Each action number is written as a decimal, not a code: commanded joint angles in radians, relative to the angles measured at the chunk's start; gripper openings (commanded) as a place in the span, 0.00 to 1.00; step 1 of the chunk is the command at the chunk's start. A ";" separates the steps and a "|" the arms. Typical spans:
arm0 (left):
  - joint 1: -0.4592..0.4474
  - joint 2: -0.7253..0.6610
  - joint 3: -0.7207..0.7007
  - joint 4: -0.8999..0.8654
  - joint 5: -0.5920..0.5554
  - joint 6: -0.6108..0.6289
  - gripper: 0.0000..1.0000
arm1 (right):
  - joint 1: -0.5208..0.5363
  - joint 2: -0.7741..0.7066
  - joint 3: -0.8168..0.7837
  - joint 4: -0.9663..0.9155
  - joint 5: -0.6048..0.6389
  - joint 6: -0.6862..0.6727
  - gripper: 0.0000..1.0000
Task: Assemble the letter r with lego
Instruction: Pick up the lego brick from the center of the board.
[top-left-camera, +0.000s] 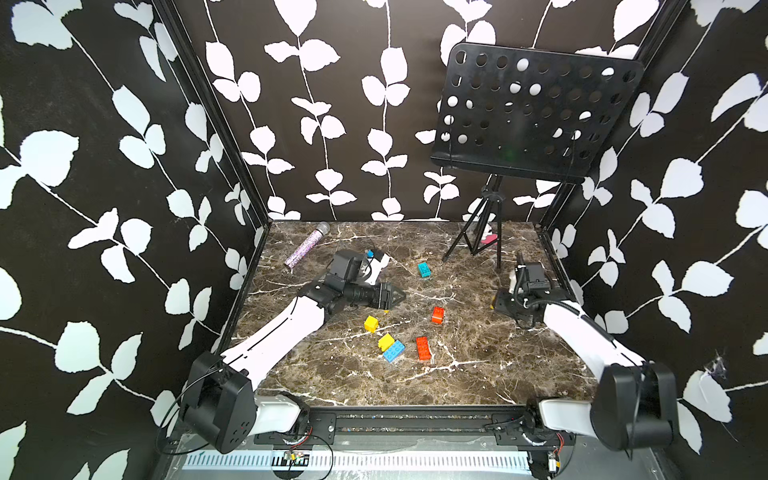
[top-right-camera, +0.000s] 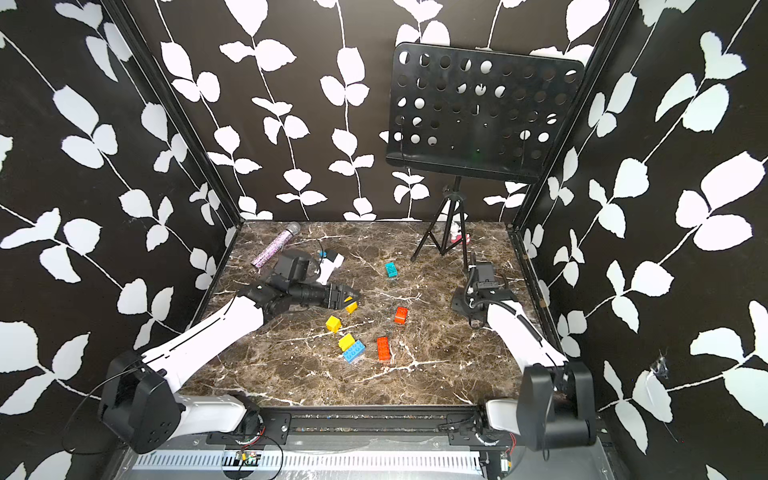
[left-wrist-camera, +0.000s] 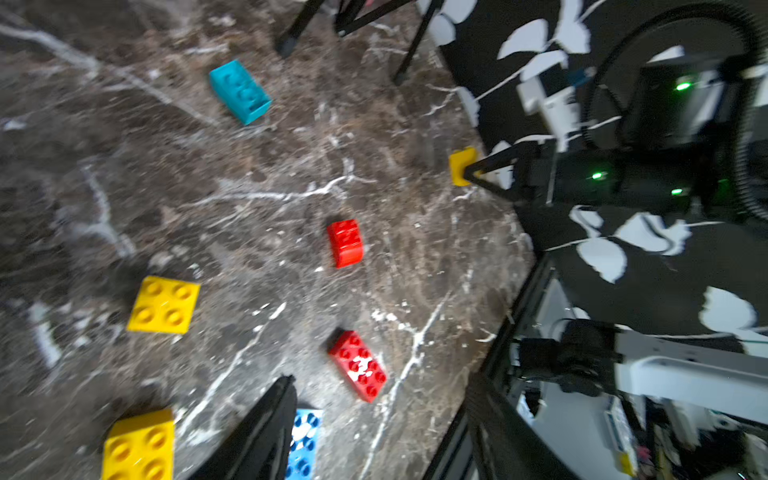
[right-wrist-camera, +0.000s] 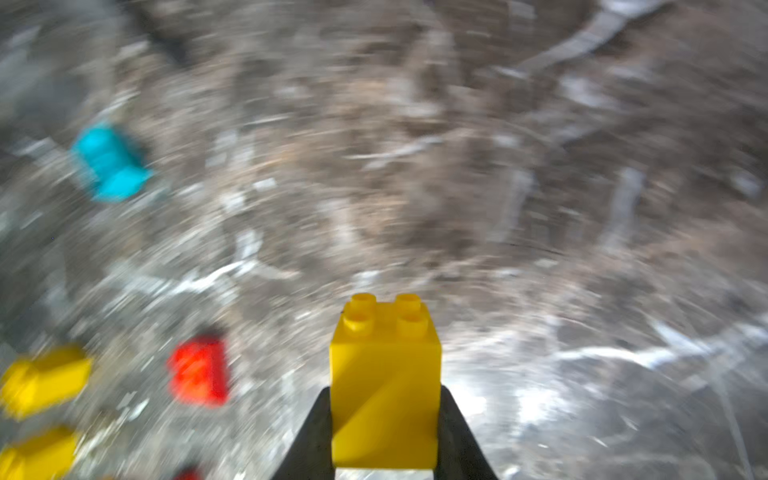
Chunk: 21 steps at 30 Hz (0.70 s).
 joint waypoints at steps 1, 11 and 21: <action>0.004 0.036 0.082 0.008 0.216 0.002 0.67 | 0.099 -0.086 0.035 0.035 -0.200 -0.184 0.27; -0.109 0.177 0.251 -0.232 0.294 0.145 0.63 | 0.276 -0.192 0.023 0.110 -0.313 -0.289 0.34; -0.176 0.252 0.303 -0.196 0.362 0.114 0.59 | 0.386 -0.152 0.044 0.067 -0.297 -0.343 0.33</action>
